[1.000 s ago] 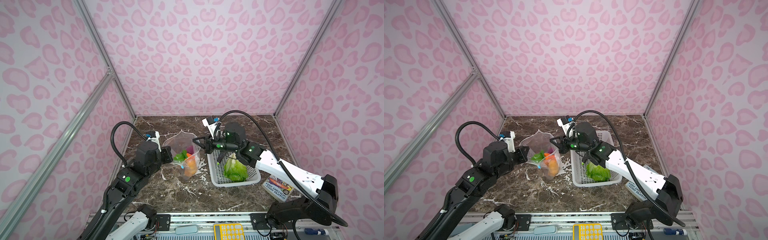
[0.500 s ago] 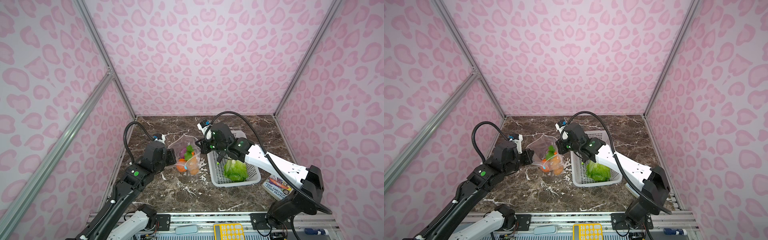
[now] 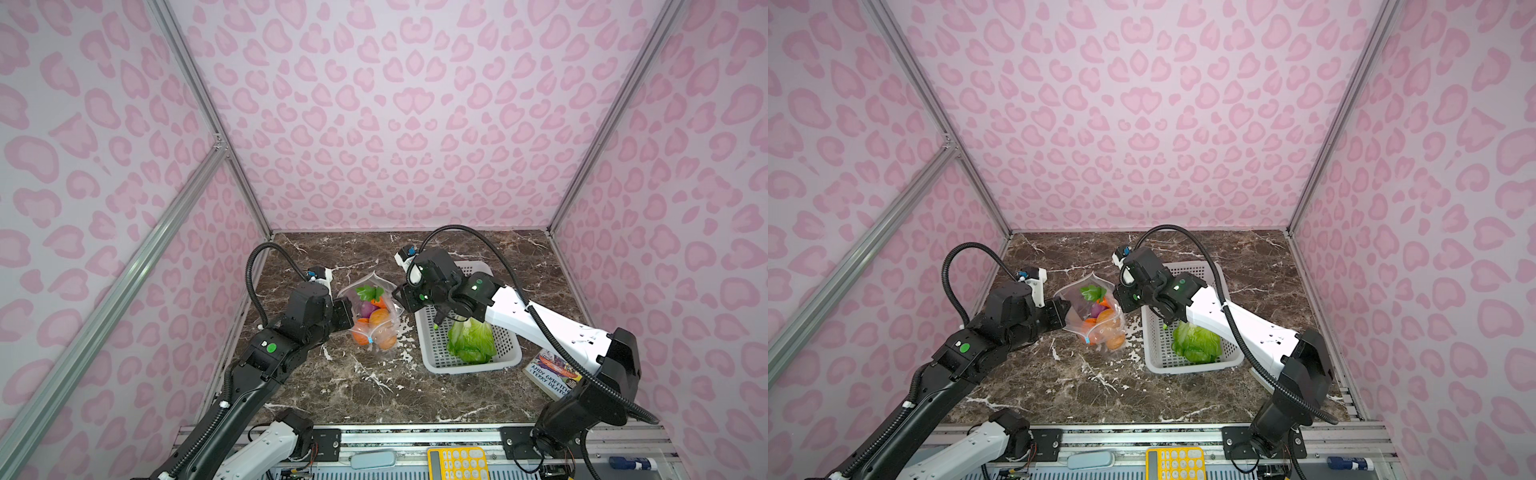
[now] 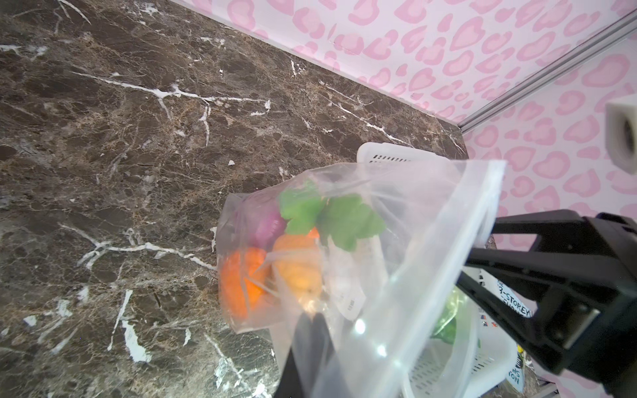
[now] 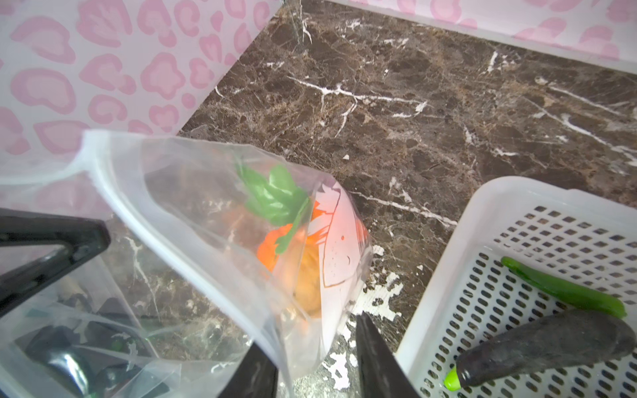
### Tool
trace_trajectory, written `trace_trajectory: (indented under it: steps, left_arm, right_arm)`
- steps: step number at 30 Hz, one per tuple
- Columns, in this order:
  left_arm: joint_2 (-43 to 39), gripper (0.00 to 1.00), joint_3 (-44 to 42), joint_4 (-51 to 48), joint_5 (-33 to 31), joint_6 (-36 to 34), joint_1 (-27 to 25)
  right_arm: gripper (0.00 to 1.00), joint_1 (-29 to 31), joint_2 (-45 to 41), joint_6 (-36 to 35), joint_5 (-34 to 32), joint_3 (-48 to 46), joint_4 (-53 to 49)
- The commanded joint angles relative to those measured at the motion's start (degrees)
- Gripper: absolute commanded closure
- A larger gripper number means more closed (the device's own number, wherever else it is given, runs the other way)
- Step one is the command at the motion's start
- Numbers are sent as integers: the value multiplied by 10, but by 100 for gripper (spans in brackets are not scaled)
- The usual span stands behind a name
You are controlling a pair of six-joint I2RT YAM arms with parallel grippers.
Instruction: Place the food in the zip-top bag and seal the zipper
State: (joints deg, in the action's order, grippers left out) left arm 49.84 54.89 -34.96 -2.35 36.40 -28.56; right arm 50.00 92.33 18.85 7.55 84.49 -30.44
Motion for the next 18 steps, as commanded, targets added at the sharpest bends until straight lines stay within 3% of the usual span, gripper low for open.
trace_trajectory:
  steps: [1,4,5,11,18]
  left_arm:
    - [-5,97,4,20,1,7,1]
    - [-9,97,5,20,-1,7,1]
    - [-11,97,8,19,-7,5,1]
    - [-36,97,52,0,-67,-19,2]
    - [-32,97,75,-17,-66,-35,2]
  right_arm:
    - [67,7,6,-5,-11,18,-30]
    - [97,7,9,2,-14,27,-42]
    - [100,8,7,5,-10,30,-39]
    - [100,6,-24,13,29,24,17]
    - [100,-4,1,37,61,-12,40]
